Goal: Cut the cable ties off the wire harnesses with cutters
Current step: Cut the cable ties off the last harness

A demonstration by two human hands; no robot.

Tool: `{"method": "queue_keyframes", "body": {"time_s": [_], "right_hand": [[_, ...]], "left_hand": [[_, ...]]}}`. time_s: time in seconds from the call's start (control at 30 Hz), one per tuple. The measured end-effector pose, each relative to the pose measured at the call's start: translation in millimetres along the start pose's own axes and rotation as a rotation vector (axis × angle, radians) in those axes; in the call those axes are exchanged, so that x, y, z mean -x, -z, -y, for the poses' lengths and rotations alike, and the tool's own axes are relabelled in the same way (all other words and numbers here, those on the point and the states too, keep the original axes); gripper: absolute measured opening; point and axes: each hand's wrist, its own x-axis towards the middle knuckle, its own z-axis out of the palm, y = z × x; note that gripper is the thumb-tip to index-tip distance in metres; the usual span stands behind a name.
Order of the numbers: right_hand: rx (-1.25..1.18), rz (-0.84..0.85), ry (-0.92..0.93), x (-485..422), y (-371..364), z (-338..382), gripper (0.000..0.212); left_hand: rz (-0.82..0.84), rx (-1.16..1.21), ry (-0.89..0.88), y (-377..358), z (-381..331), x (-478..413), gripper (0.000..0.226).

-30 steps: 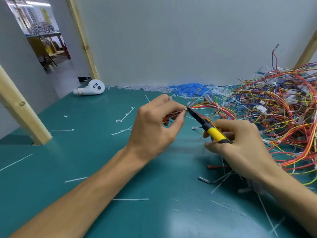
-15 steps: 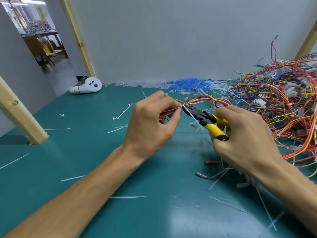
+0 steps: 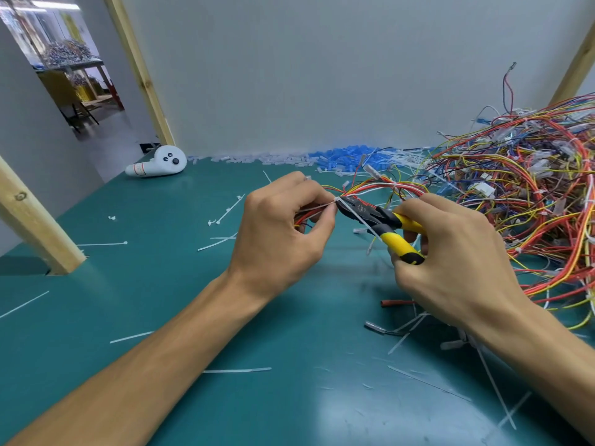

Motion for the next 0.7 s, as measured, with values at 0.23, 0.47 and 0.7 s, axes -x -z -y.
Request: {"method": "queue_keyframes", "body": {"time_s": [0.23,0.47,0.7], "right_hand": [[0.041,0.027,0.004,-1.5,0.8,0.2,0.022],[0.021,0.09,0.018,-4.3,4.0,-0.1,0.023],[0.031,0.16,0.042,-5.0,5.7,-2.3,0.023]], "left_hand": [[0.014,-0.001,0.002,-1.6,-2.9,2.3,0.011],[0.02,0.008,0.045,-0.4,-2.9,3.3,0.008],[0.029,0.003,0.038,-1.6,-3.8,3.9,0.009]]}}
